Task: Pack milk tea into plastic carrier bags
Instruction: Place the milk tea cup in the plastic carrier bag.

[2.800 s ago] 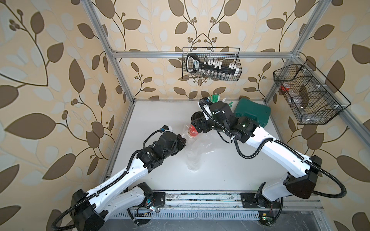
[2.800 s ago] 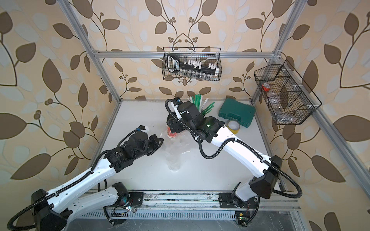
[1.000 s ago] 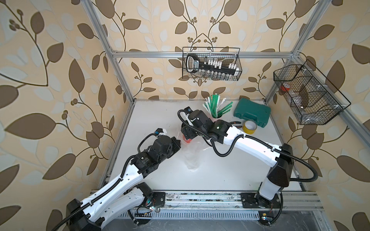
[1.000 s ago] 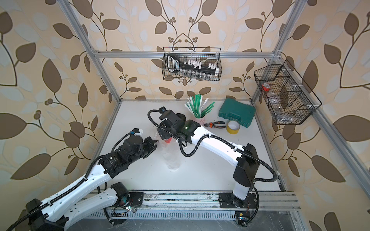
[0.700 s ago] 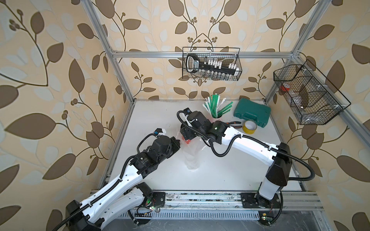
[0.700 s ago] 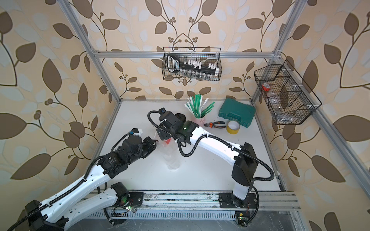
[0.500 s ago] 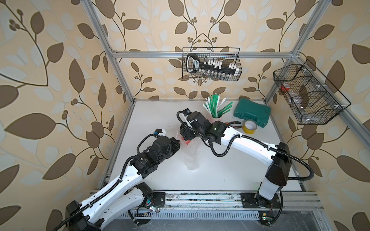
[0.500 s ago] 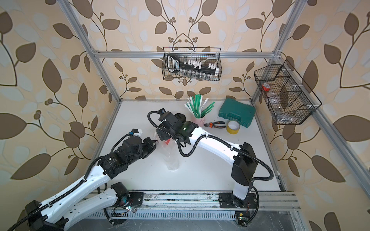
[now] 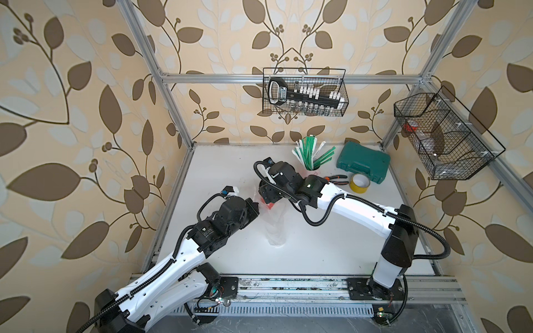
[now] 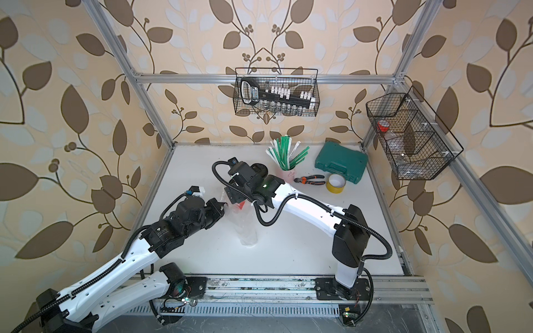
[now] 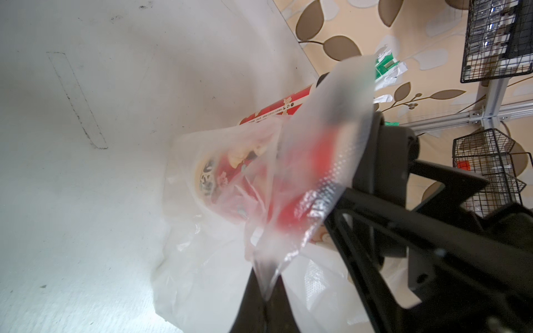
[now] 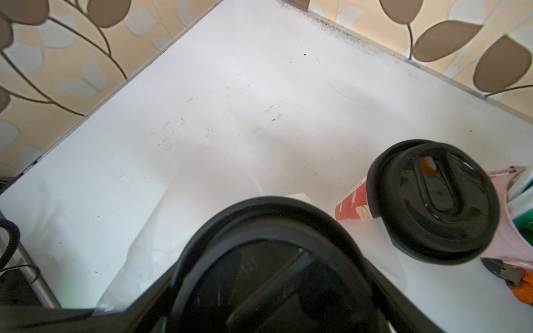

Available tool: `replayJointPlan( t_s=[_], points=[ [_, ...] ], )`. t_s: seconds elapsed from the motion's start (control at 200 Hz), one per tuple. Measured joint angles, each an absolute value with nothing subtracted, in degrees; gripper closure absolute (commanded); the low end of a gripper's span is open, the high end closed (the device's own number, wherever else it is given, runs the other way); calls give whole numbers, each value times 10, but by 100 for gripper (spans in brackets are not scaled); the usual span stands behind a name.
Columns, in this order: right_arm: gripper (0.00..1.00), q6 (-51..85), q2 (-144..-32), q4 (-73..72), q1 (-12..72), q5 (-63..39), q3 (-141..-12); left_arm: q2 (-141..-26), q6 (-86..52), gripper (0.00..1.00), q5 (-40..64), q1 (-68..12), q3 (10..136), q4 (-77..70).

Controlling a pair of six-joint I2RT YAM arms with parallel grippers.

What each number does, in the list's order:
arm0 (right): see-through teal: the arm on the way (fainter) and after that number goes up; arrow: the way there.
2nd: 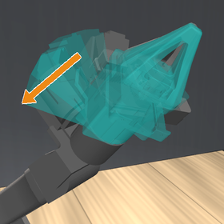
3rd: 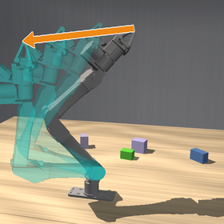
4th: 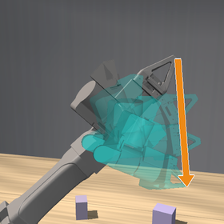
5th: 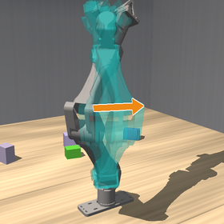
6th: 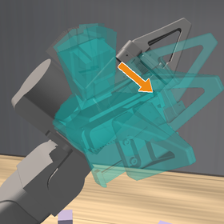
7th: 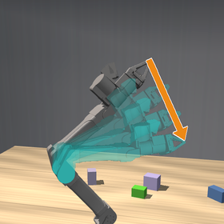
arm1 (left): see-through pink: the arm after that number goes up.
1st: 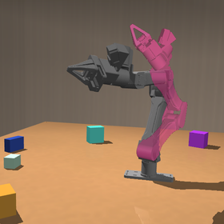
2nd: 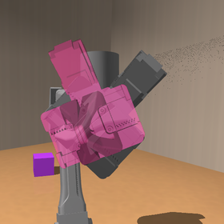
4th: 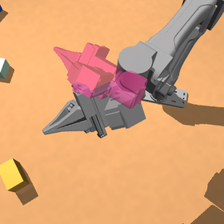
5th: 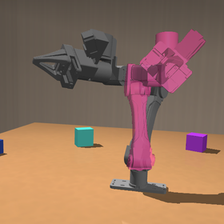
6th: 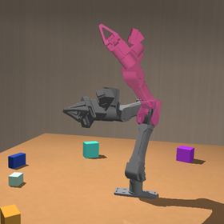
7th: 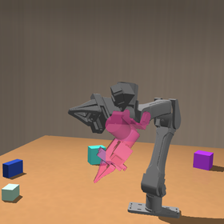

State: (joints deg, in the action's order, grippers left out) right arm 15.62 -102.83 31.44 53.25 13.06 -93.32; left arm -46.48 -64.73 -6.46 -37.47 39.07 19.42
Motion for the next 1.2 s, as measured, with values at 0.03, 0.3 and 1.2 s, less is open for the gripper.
replayJointPlan(
  t_s=[0.03,0.3,1.2],
  points=[
    [28,156,-1032,315,533,131,-933,-465,-647,100,-65,-374,390,194],
    [27,157,-1055,319,533,128,-933,-458,-647,100,-65,-374,384,194],
    [16,178,-1070,308,533,119,-923,-453,-647,100,-65,-374,381,194]
  ],
)
